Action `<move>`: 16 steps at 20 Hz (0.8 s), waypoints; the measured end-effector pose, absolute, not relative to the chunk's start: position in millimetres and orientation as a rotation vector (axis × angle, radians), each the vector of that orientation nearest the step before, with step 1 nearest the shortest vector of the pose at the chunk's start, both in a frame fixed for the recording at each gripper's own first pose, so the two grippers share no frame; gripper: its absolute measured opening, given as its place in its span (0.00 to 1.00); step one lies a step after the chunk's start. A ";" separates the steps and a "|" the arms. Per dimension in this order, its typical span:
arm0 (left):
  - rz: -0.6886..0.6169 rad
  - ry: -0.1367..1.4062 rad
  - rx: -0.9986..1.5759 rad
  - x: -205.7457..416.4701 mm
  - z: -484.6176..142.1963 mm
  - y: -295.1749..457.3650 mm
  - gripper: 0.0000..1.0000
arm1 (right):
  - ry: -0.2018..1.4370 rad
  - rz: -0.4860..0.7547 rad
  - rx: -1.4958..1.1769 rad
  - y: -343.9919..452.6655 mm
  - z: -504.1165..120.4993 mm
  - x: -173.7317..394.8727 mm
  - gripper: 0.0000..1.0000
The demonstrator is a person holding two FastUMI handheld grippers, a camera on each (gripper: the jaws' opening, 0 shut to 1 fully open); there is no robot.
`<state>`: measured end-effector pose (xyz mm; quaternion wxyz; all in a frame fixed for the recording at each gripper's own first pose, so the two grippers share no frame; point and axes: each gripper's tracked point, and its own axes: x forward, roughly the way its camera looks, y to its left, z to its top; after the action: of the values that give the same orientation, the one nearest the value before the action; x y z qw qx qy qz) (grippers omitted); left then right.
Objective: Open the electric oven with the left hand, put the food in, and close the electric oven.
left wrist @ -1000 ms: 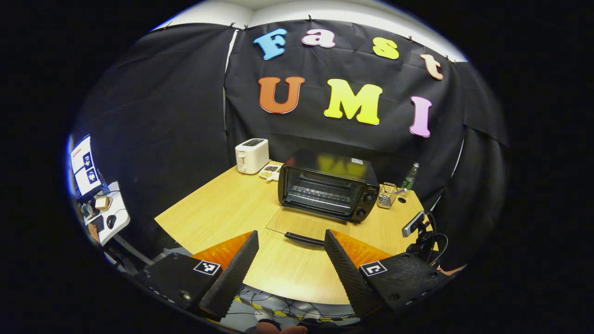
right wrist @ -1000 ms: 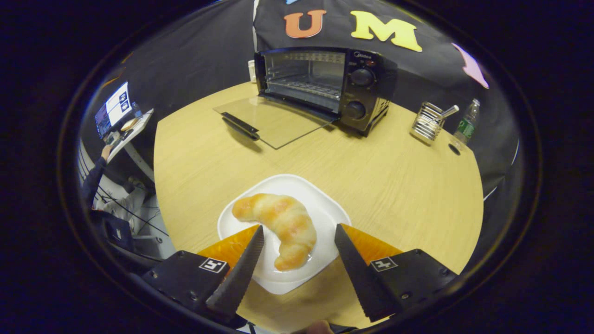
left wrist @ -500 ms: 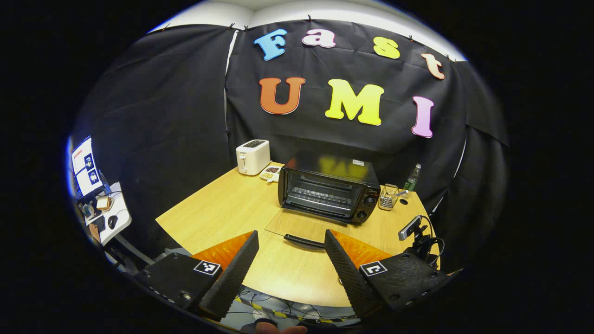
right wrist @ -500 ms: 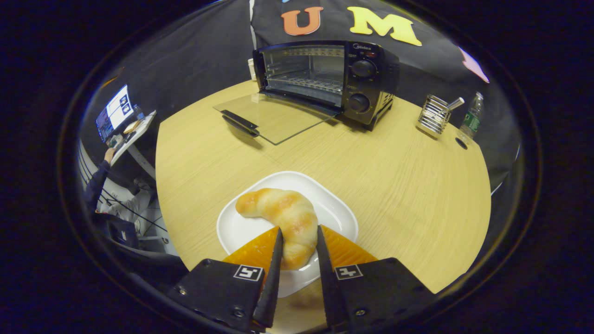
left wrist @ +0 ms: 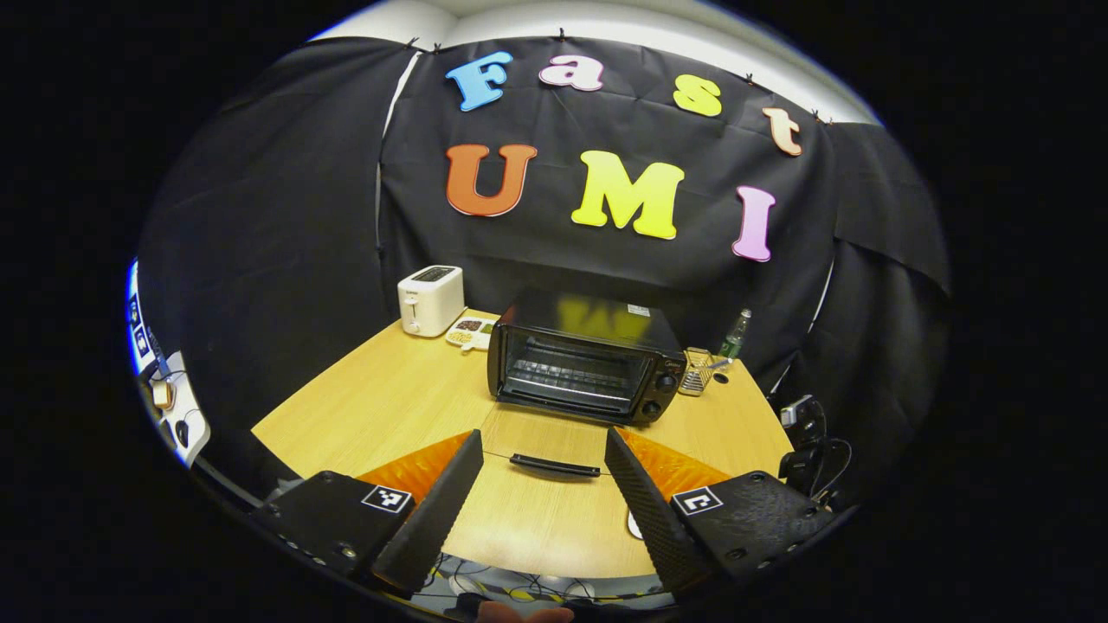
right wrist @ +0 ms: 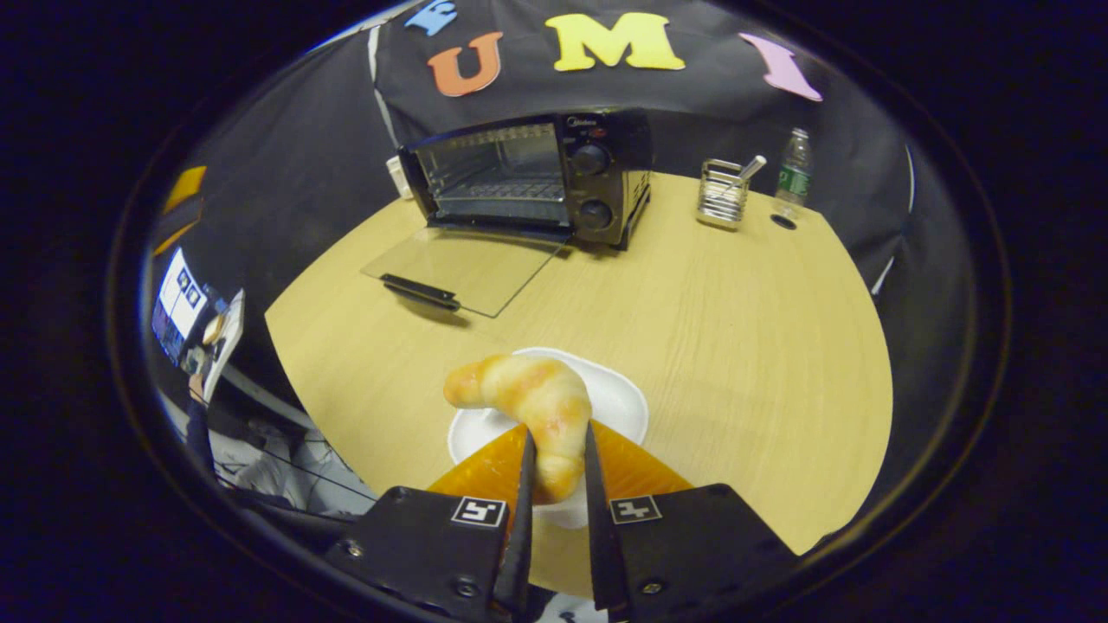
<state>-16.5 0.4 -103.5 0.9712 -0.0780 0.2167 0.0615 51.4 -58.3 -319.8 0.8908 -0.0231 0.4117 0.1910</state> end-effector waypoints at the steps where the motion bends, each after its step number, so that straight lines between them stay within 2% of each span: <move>1: 0.100 0.429 -0.161 -12.7 -101.0 9.7 0.94 | 0.839 0.360 -0.014 -49.8 -309.8 49.5 0.29; 8: -0.005 0.435 -0.151 2.2 -105.7 79.9 0.94 | 0.690 0.157 0.171 33.9 -263.1 68.9 0.30; 16: -0.007 0.489 -0.121 -10.1 -118.7 156.0 0.94 | 0.563 0.000 0.290 107.3 -258.4 183.9 0.29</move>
<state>-10.1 156.0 -118.7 0.9684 -0.0600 0.2419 -0.0037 183.9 107.3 -258.4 0.9503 0.1428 0.2767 -0.0001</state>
